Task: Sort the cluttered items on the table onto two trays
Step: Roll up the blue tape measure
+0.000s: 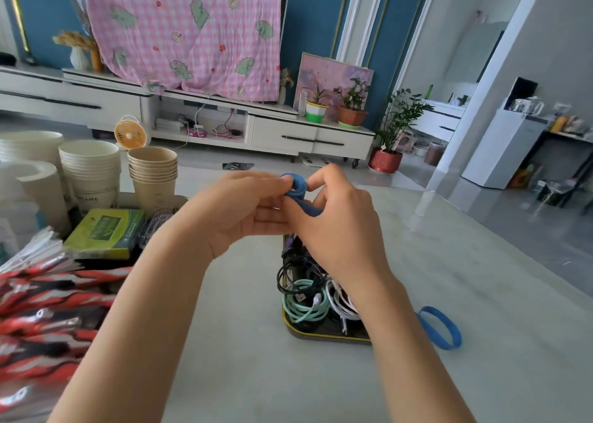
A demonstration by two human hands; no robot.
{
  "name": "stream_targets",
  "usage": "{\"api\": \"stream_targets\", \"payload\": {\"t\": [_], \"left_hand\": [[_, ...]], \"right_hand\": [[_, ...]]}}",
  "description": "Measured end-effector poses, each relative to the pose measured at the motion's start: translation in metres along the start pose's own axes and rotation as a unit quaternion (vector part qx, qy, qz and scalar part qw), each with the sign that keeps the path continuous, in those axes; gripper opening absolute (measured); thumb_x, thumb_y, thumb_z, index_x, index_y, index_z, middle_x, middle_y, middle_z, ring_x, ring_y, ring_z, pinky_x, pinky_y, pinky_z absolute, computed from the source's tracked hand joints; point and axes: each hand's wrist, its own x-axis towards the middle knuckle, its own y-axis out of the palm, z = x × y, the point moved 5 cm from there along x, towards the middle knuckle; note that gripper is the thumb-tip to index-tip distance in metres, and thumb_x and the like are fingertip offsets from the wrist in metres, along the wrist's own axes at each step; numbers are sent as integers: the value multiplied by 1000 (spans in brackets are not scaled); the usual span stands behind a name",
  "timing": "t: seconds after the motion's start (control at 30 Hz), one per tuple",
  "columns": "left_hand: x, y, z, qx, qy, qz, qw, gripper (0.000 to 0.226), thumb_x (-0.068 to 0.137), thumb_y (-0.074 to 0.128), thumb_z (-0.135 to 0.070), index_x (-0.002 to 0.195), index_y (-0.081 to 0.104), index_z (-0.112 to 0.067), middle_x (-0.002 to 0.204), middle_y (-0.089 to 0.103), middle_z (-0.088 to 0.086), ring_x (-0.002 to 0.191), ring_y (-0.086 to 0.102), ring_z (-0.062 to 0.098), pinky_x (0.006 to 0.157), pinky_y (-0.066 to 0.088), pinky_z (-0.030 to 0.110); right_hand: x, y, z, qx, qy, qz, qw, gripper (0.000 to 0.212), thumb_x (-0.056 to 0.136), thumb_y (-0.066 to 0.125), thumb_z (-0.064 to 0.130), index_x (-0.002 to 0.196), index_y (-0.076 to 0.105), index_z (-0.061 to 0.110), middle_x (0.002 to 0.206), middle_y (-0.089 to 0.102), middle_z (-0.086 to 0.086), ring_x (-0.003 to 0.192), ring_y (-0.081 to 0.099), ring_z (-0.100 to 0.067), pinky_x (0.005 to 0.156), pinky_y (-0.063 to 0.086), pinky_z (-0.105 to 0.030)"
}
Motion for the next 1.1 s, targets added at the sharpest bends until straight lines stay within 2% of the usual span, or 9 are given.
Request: {"api": "stream_targets", "payload": {"t": [0.1,0.2,0.3,0.37,0.5,0.67,0.8,0.9,1.1], "left_hand": [[-4,-11,0,31,-39,29,998,21,92,49,-11,101,64,0,93,70,21,70,69,22,70,58,31],[-11,-20,-2,50,-55,64,995,26,84,53,-14,103,63,0,90,72,19,71,71,22,70,59,31],[-13,-21,-2,64,-54,82,993,32,74,55,-23,99,65,-5,88,73,15,75,71,21,73,58,30],[-10,-20,-3,52,-35,51,997,24,85,54,-23,98,66,-7,86,73,13,73,71,19,71,58,29],[1,-3,1,-13,-16,-11,1000,30,94,51,-29,106,64,-5,95,72,16,77,68,22,64,59,29],[5,8,2,-15,36,-71,997,17,93,54,-15,104,66,-8,88,72,7,72,67,16,62,55,26],[0,-6,0,30,-1,-21,999,11,90,57,-11,96,66,-8,82,71,7,62,67,14,60,58,26],[-5,-17,0,104,-37,38,993,15,90,55,-10,98,65,-4,81,71,9,63,67,14,70,58,28],[-10,-24,-2,110,-38,61,991,20,91,52,-12,105,64,-4,95,72,13,79,70,20,77,57,29]], "right_hand": [[0,5,-4,90,2,118,989,32,80,70,33,109,57,27,58,57,2,49,48,-5,48,34,-16],[-3,7,-2,115,-19,187,976,34,81,71,27,113,60,30,60,61,-5,48,44,-4,50,33,-16],[-2,4,0,123,-29,144,982,27,79,72,28,105,65,25,54,57,-5,44,41,-5,46,30,-14],[-1,5,1,109,-27,94,989,23,79,72,28,100,65,22,48,52,3,42,43,-6,44,31,-14],[0,0,-1,53,-4,-5,999,23,80,70,37,94,59,21,50,53,7,45,50,-7,44,36,-22],[0,0,-3,0,21,-43,999,28,82,66,36,97,49,19,61,61,2,60,57,-21,50,41,-33],[1,3,-3,70,-12,58,996,32,79,71,28,106,55,26,54,57,4,48,49,-6,47,37,-20],[-2,8,0,108,-24,166,980,36,79,73,24,112,60,30,60,64,-3,51,52,-5,53,39,-16],[-5,8,7,116,-34,218,969,42,81,70,22,120,57,31,59,63,1,53,54,-3,55,40,-16]]}}
